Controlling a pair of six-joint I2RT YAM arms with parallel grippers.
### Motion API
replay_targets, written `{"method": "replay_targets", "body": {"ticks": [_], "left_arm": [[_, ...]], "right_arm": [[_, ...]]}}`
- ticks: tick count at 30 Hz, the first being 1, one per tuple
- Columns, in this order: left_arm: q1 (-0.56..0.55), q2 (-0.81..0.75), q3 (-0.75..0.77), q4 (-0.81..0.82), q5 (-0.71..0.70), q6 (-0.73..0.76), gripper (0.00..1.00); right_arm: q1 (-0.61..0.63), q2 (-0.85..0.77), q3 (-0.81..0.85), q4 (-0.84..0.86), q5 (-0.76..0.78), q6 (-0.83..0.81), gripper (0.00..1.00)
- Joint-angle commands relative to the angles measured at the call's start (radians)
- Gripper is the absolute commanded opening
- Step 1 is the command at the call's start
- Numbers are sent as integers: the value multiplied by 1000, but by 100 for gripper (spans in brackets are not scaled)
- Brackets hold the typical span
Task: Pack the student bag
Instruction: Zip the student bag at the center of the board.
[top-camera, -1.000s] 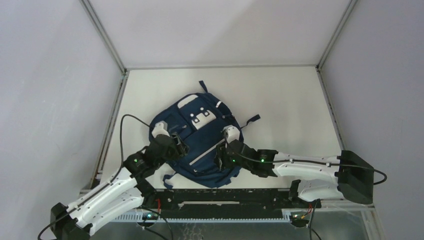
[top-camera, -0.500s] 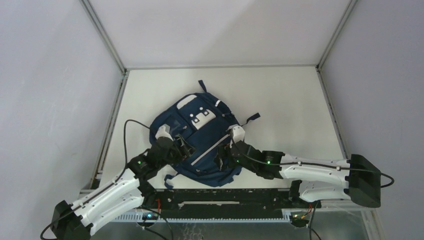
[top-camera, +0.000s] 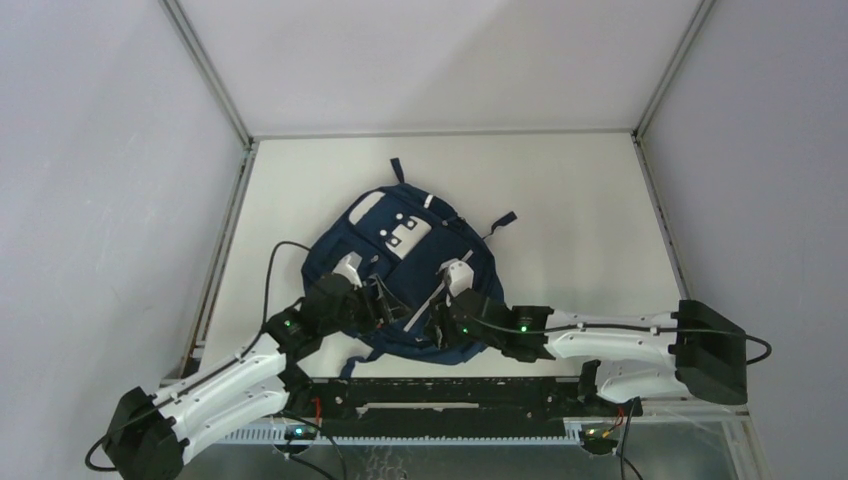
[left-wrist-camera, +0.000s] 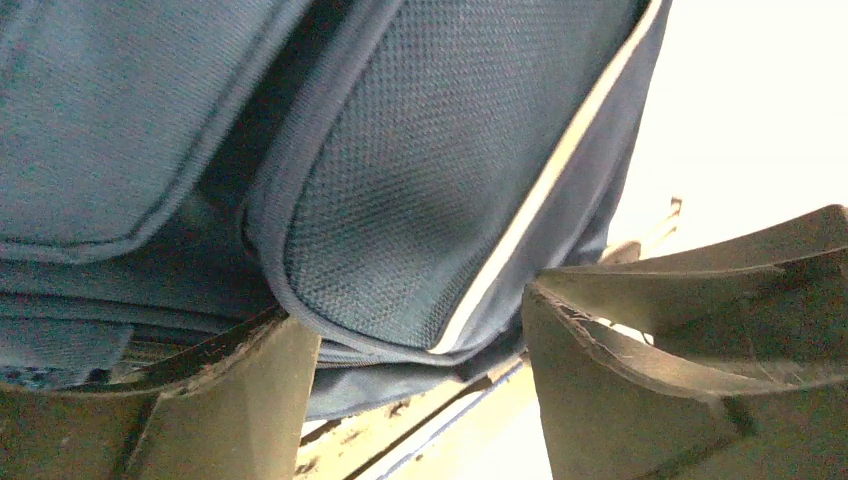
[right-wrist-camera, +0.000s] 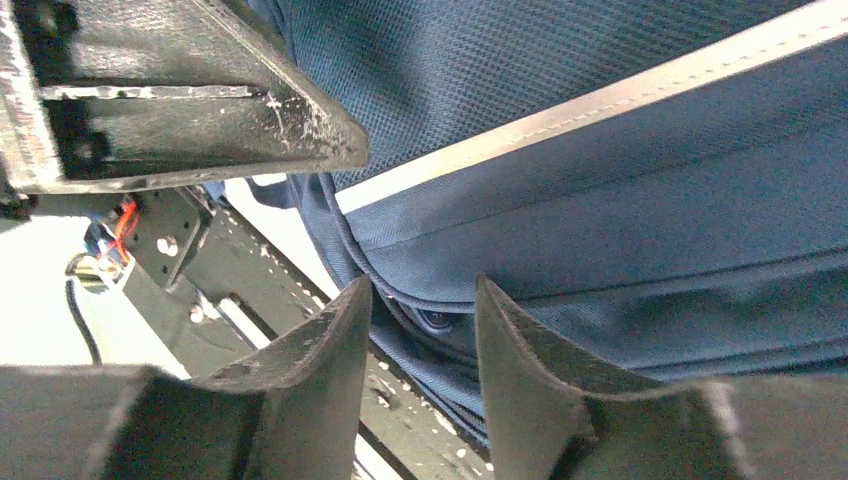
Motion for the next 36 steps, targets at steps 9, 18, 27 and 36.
{"method": "replay_targets", "body": {"ticks": [9,18,27,36], "left_arm": [[-15,35,-17,-8,219,2,80],[-26,106,16,23,212,13,61],[-29,84,50,4,127,19,17],[-31,-90,38,48,65,18,0]], "right_arm": [[18,28,3,4,-78,-85,47],[69,-60,-29,-45,32,-54,48],[19,-62,-62,-2,-35,-75,44],[-27,-61,-43,39,-154,-176,53]]}}
